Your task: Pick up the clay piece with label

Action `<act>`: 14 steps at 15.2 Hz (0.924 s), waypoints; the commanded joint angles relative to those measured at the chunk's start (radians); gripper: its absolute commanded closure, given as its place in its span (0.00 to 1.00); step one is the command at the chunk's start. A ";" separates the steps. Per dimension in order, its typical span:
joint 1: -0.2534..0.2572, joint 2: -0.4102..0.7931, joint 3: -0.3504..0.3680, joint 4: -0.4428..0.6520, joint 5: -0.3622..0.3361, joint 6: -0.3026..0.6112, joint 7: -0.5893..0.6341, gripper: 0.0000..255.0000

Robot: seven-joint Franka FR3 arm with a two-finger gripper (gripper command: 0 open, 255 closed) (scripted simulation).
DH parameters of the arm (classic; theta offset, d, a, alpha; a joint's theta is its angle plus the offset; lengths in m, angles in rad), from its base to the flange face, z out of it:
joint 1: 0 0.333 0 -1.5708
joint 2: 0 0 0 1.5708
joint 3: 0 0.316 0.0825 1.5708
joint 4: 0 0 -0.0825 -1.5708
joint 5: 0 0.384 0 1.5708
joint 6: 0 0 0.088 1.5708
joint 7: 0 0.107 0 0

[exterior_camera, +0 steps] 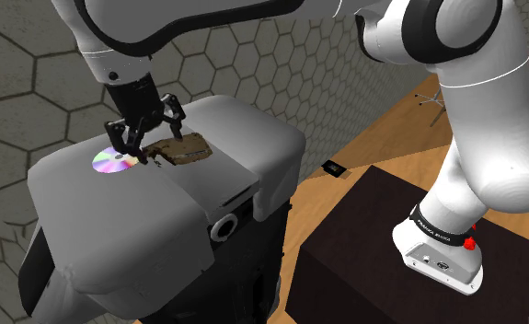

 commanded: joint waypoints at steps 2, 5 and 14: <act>-0.006 -0.002 0.000 -0.025 0.000 0.023 0.001 0.00; -0.006 -0.001 0.000 -0.023 0.000 0.021 0.000 1.00; -0.003 -0.001 0.000 -0.010 0.000 0.009 0.000 1.00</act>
